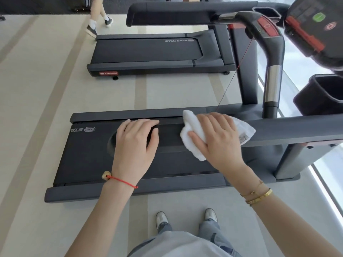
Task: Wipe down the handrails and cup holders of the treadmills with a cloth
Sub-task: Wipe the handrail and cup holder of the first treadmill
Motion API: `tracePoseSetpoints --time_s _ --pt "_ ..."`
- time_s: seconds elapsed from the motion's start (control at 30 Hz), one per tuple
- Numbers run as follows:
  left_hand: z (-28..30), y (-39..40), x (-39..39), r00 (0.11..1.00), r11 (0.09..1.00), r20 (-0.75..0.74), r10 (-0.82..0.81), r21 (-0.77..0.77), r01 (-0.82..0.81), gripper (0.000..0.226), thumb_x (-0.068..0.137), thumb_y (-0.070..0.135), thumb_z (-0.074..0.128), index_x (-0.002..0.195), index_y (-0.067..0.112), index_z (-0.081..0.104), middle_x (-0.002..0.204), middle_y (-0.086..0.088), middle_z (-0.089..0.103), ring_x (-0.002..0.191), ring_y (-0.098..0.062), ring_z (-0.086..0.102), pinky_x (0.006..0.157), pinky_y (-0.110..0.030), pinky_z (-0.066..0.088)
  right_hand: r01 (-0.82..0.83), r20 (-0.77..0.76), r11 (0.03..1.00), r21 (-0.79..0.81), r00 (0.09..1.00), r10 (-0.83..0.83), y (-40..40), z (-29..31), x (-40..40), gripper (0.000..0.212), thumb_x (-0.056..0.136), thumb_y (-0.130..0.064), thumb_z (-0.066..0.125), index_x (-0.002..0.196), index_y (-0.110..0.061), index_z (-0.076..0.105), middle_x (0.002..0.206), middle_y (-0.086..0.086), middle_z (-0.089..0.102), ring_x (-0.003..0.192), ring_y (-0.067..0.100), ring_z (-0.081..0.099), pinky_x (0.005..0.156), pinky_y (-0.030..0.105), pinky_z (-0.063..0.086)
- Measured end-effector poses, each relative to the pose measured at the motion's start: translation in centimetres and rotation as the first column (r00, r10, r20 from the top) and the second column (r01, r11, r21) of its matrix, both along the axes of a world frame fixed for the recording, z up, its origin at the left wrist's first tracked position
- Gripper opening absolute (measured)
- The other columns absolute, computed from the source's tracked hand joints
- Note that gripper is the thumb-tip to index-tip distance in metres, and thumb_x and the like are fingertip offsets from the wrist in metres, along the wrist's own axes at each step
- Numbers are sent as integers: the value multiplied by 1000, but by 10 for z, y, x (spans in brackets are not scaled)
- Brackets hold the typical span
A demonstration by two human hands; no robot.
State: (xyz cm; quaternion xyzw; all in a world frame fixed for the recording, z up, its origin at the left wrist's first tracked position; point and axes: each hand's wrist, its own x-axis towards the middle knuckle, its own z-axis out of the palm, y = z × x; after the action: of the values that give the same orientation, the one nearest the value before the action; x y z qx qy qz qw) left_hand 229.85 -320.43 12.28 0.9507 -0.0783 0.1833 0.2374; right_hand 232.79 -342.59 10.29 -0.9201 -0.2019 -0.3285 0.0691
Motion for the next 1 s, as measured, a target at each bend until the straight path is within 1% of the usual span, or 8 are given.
tracePoseSetpoints --time_s 0.1,0.23,0.43,0.57,0.7,0.8,0.93,1.0 --pt "-1 -28 4 1000 999 6 -14 29 13 22 99 19 51 112 16 69 110 4 70 102 -17 64 111 -39 34 36 15 999 -1 999 -36 -43 -3 3 38 100 -41 47 106 -7 63 97 4 65 96 28 58 94 39 40" --pt "-1 -72 10 999 999 5 -41 32 41 25 99 23 47 112 18 68 110 6 70 102 -16 64 109 -39 35 46 37 999 -17 998 -45 -93 -4 8 37 99 -40 48 104 -7 64 97 5 66 95 29 59 93 40 41" --pt "0 -143 17 998 998 15 -64 -6 64 24 98 23 48 109 18 70 109 7 71 99 -14 64 105 -36 38 47 44 999 -18 998 -46 -166 -2 13 37 99 -39 47 104 -6 64 98 5 67 96 28 59 94 40 39" --pt "0 -184 20 998 998 17 -67 -14 67 23 98 23 50 108 19 70 108 7 71 99 -14 65 103 -36 39 40 41 999 -35 998 -39 -215 2 16 36 99 -38 47 102 -5 63 94 6 65 95 29 58 93 40 40" --pt "0 -220 22 998 998 4 -56 -23 56 23 98 22 51 109 18 70 108 7 71 99 -14 65 102 -37 39 40 22 999 16 999 -40 -221 1 19 34 97 -36 47 95 -6 63 85 5 62 87 29 58 90 40 42" --pt "0 -240 22 999 999 1 -33 -7 33 24 98 22 49 110 18 70 108 7 71 99 -13 65 101 -36 39 10 22 999 54 1000 -11 -211 -2 20 33 97 -37 47 96 -7 64 86 4 62 86 27 57 89 39 41" --pt "-1 -255 22 1000 1000 7 16 2 -16 25 99 22 49 110 18 70 108 7 71 100 -13 65 102 -36 38 -109 11 994 -15 994 109 -228 0 23 37 98 -39 48 99 -5 64 89 5 62 87 29 58 88 41 44" --pt "-1 -261 21 1000 1000 9 29 -7 -29 25 98 22 49 109 18 70 108 7 71 100 -13 65 103 -37 37 -74 -5 997 -19 997 74 -252 2 24 38 99 -39 47 98 -5 64 86 5 62 87 29 59 88 41 44"
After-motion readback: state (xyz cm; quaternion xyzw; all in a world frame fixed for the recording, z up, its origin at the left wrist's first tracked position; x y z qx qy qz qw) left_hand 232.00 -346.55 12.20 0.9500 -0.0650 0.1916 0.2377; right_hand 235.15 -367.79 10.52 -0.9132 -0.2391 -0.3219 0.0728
